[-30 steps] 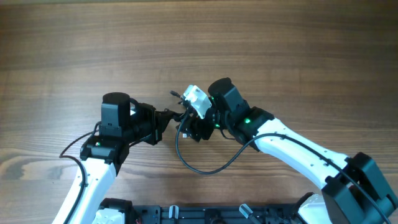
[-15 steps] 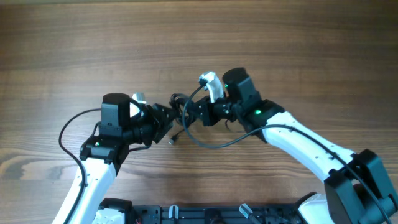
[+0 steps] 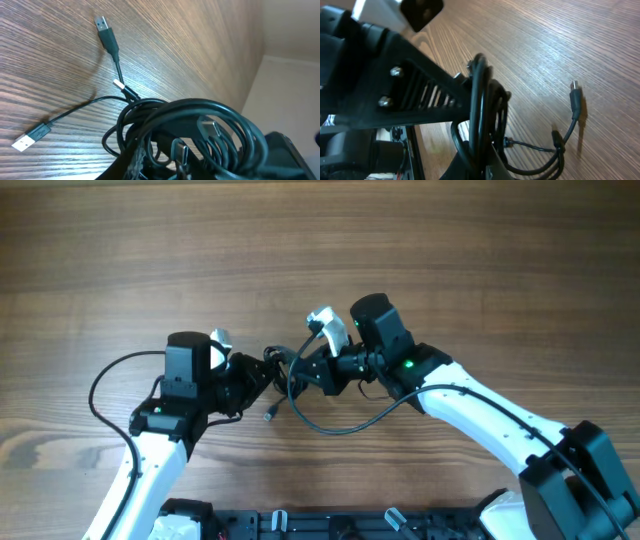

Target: Untangle cables

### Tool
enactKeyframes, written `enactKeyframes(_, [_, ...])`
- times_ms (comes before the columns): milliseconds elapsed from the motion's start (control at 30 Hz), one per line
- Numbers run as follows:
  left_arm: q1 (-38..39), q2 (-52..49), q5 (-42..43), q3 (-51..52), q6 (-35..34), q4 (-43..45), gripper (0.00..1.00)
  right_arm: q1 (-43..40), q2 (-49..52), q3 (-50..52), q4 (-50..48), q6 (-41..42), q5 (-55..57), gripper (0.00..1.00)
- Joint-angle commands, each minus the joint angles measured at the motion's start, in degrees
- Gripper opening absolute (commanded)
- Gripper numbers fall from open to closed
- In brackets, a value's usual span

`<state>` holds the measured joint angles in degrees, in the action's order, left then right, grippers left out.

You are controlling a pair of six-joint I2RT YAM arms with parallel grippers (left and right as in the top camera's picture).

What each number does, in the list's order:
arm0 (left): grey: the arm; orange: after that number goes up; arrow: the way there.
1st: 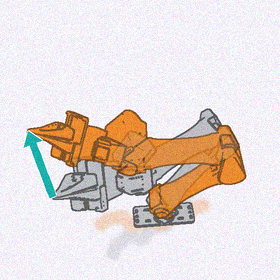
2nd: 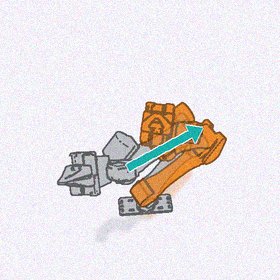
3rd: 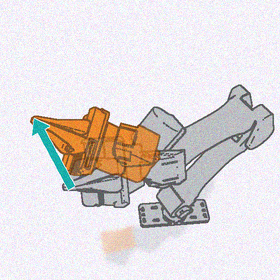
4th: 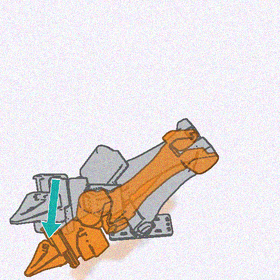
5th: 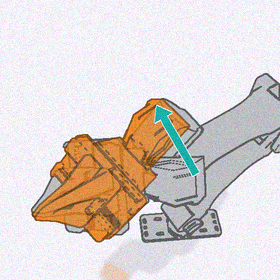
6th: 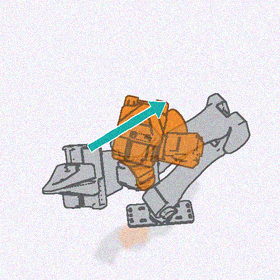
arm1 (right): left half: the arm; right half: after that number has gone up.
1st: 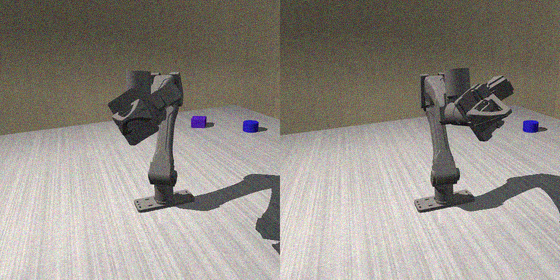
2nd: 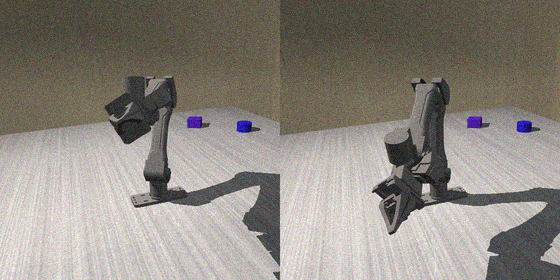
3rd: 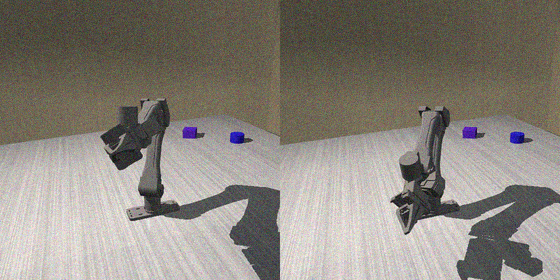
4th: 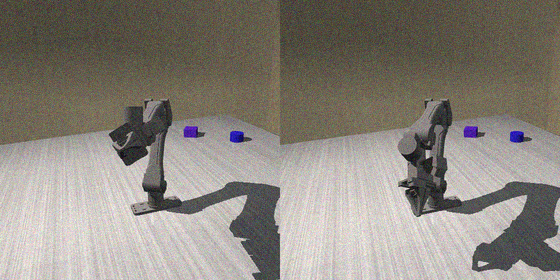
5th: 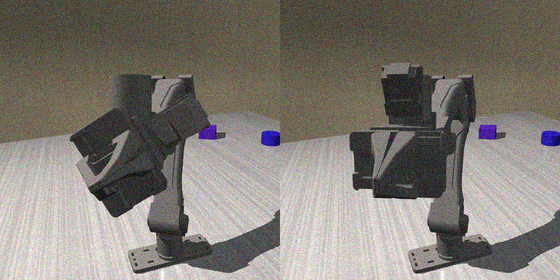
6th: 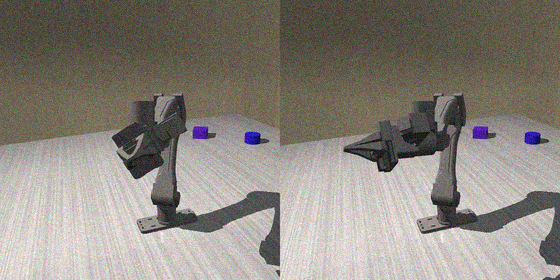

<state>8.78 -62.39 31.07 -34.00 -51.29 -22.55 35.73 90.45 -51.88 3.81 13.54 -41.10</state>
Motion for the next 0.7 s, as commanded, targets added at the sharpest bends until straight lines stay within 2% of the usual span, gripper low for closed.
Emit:
enactKeyframes(0, [2.5,-1.9,-0.9,-0.3,1.2,1.4,0.19,0.4,0.5,-0.9,-0.1,-1.4,-0.7,0.05])
enactKeyframes(267, [8.7,-4.9,-6.5,-0.3,1.2,4.0,0.18,0.4,0.5,-0.9,0.1,-1.3,-1.5,0.04])
enactKeyframes(400, [9.1,-5.1,-10.1,-0.3,1.1,4.0,0.25,0.4,0.5,-0.9,0.1,-1.3,-4.1,0.04])
enactKeyframes(567, [9.1,-5.2,-11.8,-0.3,1.2,3.2,0.41,0.4,0.5,-0.9,0.1,-1.4,-3.8,0.04])
enactKeyframes(667, [9.1,-5.2,-11.8,-0.3,1.2,2.4,0.41,0.4,0.5,-0.9,0.1,-1.4,-3.8,0.05])
